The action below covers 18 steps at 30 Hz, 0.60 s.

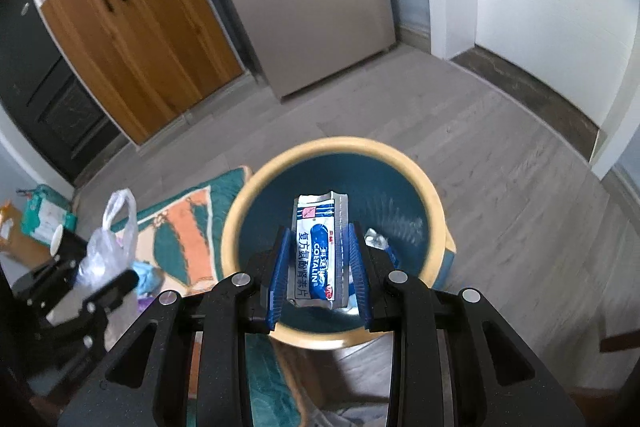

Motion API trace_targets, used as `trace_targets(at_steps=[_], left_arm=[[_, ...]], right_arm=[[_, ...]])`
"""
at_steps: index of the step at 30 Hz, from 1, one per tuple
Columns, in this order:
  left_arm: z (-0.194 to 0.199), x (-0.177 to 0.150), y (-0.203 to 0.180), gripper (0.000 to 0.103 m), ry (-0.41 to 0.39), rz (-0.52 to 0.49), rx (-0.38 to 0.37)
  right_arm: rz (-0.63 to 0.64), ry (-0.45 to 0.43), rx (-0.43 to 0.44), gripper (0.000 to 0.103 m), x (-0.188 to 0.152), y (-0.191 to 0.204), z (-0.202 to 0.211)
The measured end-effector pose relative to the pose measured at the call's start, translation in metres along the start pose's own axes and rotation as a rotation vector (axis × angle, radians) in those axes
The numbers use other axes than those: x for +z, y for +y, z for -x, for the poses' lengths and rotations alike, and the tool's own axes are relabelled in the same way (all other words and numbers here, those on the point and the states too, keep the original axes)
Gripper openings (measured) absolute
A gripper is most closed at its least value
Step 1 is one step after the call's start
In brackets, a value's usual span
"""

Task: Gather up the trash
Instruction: 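Lift the box with right gripper while left gripper lifts the plastic bag over the bin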

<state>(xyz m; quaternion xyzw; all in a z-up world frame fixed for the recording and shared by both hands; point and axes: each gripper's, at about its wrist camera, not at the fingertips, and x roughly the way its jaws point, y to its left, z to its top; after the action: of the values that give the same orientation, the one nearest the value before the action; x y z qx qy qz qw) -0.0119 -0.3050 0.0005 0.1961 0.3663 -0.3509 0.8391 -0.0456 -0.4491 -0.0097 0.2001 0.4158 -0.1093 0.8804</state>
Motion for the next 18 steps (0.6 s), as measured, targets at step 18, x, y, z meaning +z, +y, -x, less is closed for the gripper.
trace_targets(at_steps=[18], left_arm=[[-0.051, 0.005, -0.031, 0.03, 0.048, -0.094, -0.071]], right_arm=[[-0.037, 0.082, -0.065, 0.031, -0.008, -0.029, -0.043]])
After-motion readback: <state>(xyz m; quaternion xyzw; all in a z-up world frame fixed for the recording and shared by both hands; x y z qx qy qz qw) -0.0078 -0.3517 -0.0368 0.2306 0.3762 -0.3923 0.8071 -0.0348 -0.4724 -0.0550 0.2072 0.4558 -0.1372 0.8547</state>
